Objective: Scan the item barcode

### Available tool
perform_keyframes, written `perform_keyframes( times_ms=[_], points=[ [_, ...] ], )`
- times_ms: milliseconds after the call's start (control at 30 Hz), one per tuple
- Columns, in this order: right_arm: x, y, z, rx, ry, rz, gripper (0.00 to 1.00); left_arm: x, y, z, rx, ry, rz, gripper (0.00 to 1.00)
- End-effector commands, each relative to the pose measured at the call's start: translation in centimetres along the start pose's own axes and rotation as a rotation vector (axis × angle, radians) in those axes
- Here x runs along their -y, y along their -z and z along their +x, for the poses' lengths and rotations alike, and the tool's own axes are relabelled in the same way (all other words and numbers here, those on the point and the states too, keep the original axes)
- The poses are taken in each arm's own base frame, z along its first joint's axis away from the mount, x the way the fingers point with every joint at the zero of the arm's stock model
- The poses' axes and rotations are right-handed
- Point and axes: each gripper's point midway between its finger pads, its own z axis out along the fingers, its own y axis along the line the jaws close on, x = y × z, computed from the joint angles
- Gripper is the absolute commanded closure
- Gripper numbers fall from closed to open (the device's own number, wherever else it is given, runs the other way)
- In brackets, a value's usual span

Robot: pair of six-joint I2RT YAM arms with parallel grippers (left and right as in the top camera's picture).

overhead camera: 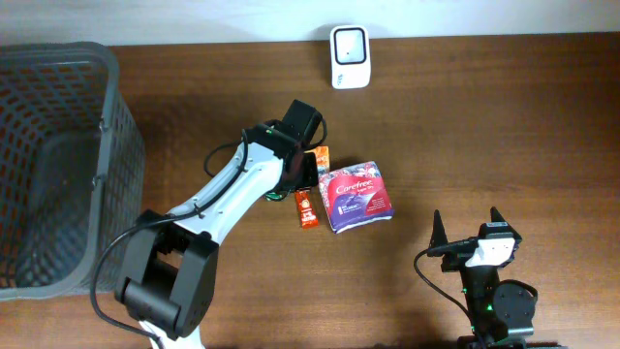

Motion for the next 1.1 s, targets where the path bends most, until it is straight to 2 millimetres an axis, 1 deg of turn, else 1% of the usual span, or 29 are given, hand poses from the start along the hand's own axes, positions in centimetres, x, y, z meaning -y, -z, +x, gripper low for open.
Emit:
perform_keyframes(
  times_ms=[0,33,100,133,167,200,233,267,300,333,400,433,467,500,533,567,600,633,700,733,767,800,833,867,900,933,1000,1033,1067],
  points=[
    [0.1,0.0,0.3,-0.006,0.000,0.007,0.02,0.7,2.7,-1.0,-0.001,-0.010,0.002,0.72],
    [0.1,0.0,0.3,-0.006,0.000,0.007,0.02,1.2,4.6,-1.6,0.007,-0.010,0.007,0.73],
    [0.1,0.0,0.3,-0.006,0.000,0.007,0.02,2.1,9.4,-2.8,0.027,-0.013,0.021,0.70],
    [0.1,0.0,0.3,-0.006,0.000,0.007,0.02,2.3,11.5,-3.0,0.034,-0.030,0.024,0.70],
    [0.1,0.0,0.3,-0.006,0.000,0.007,0.02,2.3,12.9,-3.1,0.037,-0.031,0.023,0.69],
    [0.1,0.0,0.3,-0.006,0.000,0.007,0.01,2.2,14.9,-3.0,0.043,-0.030,0.026,0.69],
    [0.1,0.0,0.3,-0.006,0.000,0.007,0.02,1.9,15.9,-3.2,0.053,-0.025,0.021,0.67],
    [0.1,0.0,0.3,-0.006,0.000,0.007,0.02,1.1,17.0,-3.4,0.073,-0.016,-0.004,0.66],
    [0.1,0.0,0.3,-0.006,0.000,0.007,0.02,-0.8,18.4,-4.0,0.101,0.013,-0.048,0.44],
    [0.1,0.0,0.3,-0.006,-0.001,0.007,0.02,-2.5,19.6,-4.5,0.121,0.046,-0.073,0.14],
    [0.1,0.0,0.3,-0.006,0.000,0.007,0.02,-5.7,21.4,-5.1,0.146,0.123,-0.094,0.12],
    [0.1,0.0,0.3,-0.006,0.000,0.007,0.02,-8.6,22.7,-5.5,0.167,0.198,-0.108,0.11],
    [0.1,0.0,0.3,-0.006,0.000,0.007,0.01,-11.3,23.6,-5.6,0.175,0.267,-0.126,0.01],
    [0.1,0.0,0.3,-0.006,0.000,0.007,0.02,-13.2,24.1,-5.7,0.180,0.318,-0.137,0.01],
    [0.1,0.0,0.3,-0.006,0.000,0.007,0.02,-16.4,24.6,-5.5,0.170,0.406,-0.167,0.01],
    [0.1,0.0,0.3,-0.006,0.000,0.007,0.02,-18.1,24.7,-5.5,0.165,0.450,-0.182,0.01],
    [0.1,0.0,0.3,-0.006,0.000,0.007,0.02,-19.1,24.8,-5.5,0.167,0.478,-0.187,0.01],
    [0.1,0.0,0.3,-0.006,0.000,0.007,0.02,-19.4,24.9,-5.6,0.168,0.490,-0.184,0.01],
    [0.1,0.0,0.3,-0.006,0.000,0.007,0.02,-18.9,24.8,-5.7,0.169,0.486,-0.162,0.01],
    [0.1,0.0,0.3,-0.006,0.000,0.007,0.02,-18.2,24.7,-5.9,0.164,0.483,-0.122,0.01],
    [0.1,0.0,0.3,-0.006,0.000,0.007,0.02,-17.1,24.6,-6.4,0.166,0.426,-0.060,0.01],
    [0.1,0.0,0.3,-0.006,0.000,0.007,0.02,-13.5,24.7,-7.6,0.186,0.199,0.091,0.01],
    [0.1,0.0,0.3,-0.006,0.000,0.007,0.02,-11.7,24.7,-7.7,0.185,0.142,0.145,0.01],
    [0.1,0.0,0.3,-0.006,0.000,0.007,0.02,-10.0,24.4,-7.6,0.184,0.098,0.161,0.01],
    [0.1,0.0,0.3,-0.006,0.000,0.007,0.02,-7.8,23.8,-7.0,0.158,0.040,0.170,0.01],
    [0.1,0.0,0.3,-0.006,0.000,0.007,0.02,-6.3,23.0,-6.5,0.133,-0.007,0.167,0.01],
    [0.1,0.0,0.3,-0.006,0.000,0.007,0.02,-4.3,21.8,-5.6,0.099,-0.073,0.134,0.01],
    [0.1,0.0,0.3,-0.006,-0.001,0.007,0.02,-3.8,21.5,-5.4,0.091,-0.091,0.126,0.01],
    [0.1,0.0,0.3,-0.006,0.000,0.007,0.02,-2.7,21.0,-5.0,0.079,-0.120,0.127,0.01]
  ],
)
